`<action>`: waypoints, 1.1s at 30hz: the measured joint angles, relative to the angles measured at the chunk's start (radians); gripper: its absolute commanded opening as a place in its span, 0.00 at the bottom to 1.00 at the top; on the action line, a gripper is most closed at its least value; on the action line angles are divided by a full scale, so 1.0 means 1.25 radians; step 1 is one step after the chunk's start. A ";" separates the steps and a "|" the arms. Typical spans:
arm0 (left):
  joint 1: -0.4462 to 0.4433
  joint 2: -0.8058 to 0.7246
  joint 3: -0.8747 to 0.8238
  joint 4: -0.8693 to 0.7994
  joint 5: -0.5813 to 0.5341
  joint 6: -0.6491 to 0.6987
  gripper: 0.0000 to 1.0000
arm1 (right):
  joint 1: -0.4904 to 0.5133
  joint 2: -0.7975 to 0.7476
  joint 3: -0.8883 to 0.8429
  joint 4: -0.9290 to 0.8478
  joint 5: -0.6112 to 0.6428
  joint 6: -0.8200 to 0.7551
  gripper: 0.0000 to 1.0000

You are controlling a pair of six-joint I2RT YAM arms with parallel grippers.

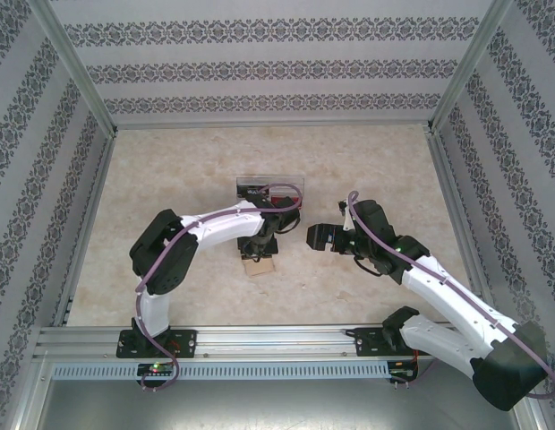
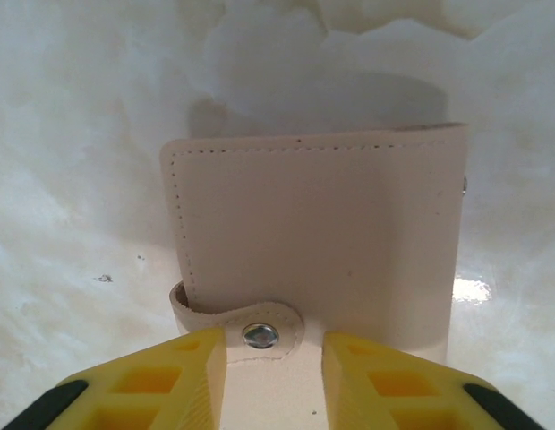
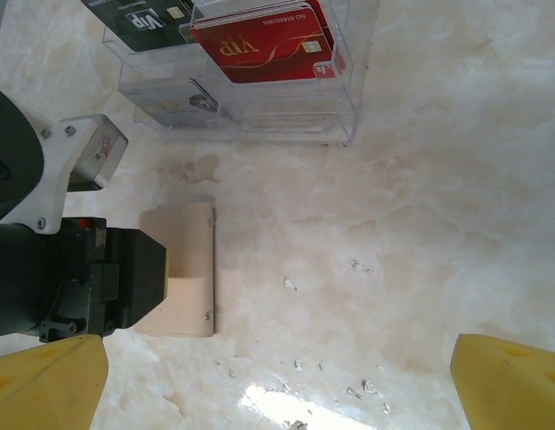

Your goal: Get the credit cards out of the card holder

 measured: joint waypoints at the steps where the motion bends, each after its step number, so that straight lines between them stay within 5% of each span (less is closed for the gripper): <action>1: 0.000 0.005 0.000 0.000 0.000 0.000 0.36 | 0.000 0.001 -0.001 0.000 0.000 0.000 0.98; 7: 0.000 0.030 0.009 -0.005 0.000 0.004 0.33 | 0.000 0.002 -0.001 0.000 0.000 0.000 0.98; 17: -0.001 0.031 0.016 -0.021 -0.016 0.028 0.01 | 0.000 0.002 -0.001 0.001 0.000 0.000 0.98; 23: -0.001 0.015 0.007 -0.014 -0.022 0.034 0.00 | 0.009 0.022 -0.001 0.012 -0.004 0.001 0.97; 33: -0.001 -0.192 -0.110 0.146 -0.018 0.086 0.00 | 0.080 0.160 0.023 0.059 -0.058 0.029 0.77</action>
